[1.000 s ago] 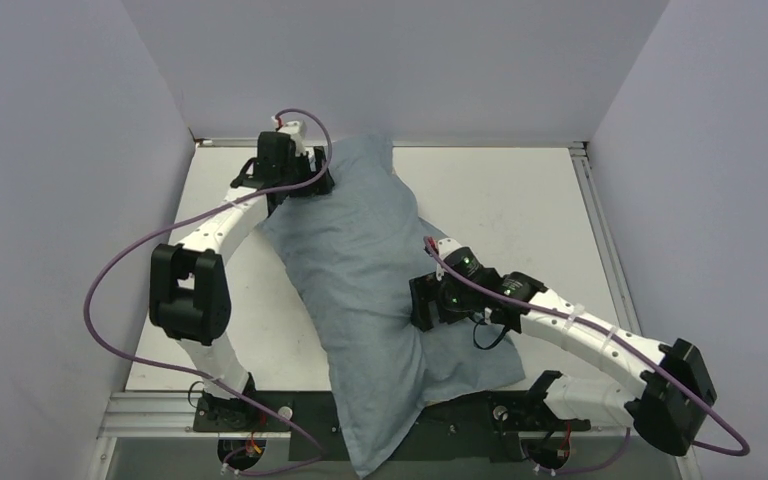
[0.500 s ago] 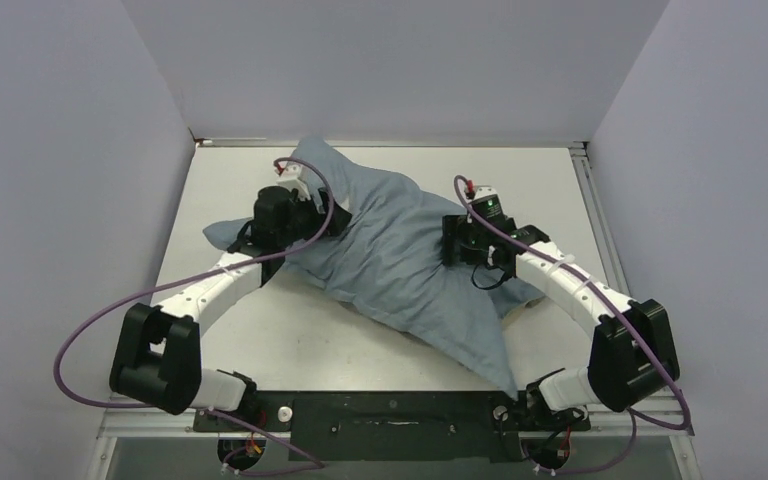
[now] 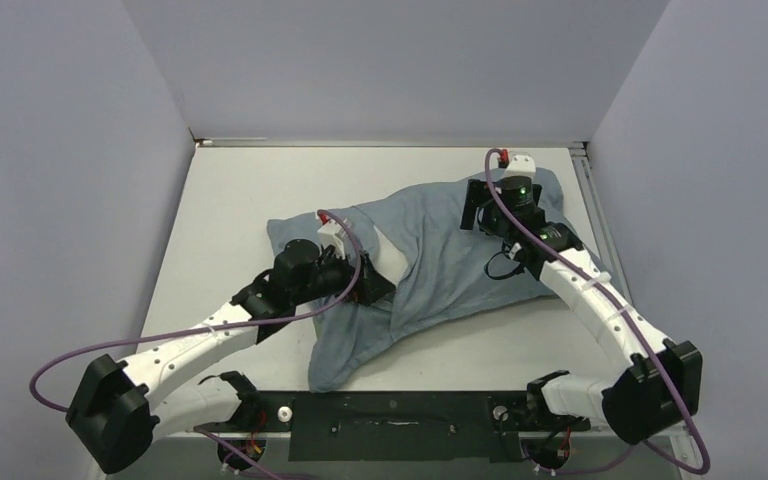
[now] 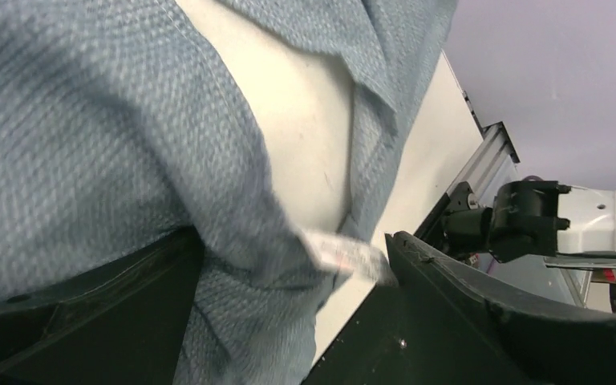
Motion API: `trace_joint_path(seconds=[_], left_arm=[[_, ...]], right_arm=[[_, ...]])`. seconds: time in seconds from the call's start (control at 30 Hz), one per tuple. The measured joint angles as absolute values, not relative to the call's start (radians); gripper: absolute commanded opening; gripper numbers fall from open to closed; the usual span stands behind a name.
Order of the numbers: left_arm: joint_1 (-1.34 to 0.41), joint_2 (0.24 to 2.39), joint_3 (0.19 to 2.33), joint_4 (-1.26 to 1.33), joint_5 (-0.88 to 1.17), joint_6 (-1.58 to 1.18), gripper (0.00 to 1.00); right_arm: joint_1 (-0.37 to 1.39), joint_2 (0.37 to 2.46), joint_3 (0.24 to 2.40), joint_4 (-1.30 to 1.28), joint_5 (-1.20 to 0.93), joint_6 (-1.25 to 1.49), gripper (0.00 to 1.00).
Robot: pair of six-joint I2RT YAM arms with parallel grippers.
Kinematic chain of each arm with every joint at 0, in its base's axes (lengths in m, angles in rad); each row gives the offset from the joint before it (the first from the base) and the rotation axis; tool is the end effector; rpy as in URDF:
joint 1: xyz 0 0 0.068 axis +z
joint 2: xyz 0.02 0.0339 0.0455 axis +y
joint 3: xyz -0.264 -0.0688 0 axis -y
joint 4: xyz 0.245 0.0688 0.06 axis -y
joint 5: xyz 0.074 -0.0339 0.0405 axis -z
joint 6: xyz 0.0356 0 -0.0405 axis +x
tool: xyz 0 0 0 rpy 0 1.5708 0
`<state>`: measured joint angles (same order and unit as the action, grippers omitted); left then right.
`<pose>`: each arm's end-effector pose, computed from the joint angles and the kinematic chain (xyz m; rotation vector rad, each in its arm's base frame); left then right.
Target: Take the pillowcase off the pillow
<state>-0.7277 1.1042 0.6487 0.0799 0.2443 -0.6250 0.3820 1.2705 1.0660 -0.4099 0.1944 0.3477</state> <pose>0.1799 -0.1718 0.2556 0.2834 2.0909 -1.0971 0.2652 0.0991 0.3119 0.0727 2.1780 0.2043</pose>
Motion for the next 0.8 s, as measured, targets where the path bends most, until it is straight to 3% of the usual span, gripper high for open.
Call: trace_joint_path(seconds=[0.03, 0.37, 0.8], left_arm=[[-0.732, 1.077, 0.649, 0.053, 0.243, -0.625, 0.99], [-0.731, 0.894, 0.681, -0.199, 0.004, -0.606, 0.96], [-0.742, 0.941, 0.73, -0.199, -0.083, -0.596, 0.96]], right_arm=[[0.385, 1.244, 1.066, -0.413, 0.191, 0.346, 0.9], [0.509, 1.03, 1.06, -0.408, 0.073, 0.293, 0.9], [0.785, 1.138, 0.992, -0.36, 0.2, 0.273, 0.9]])
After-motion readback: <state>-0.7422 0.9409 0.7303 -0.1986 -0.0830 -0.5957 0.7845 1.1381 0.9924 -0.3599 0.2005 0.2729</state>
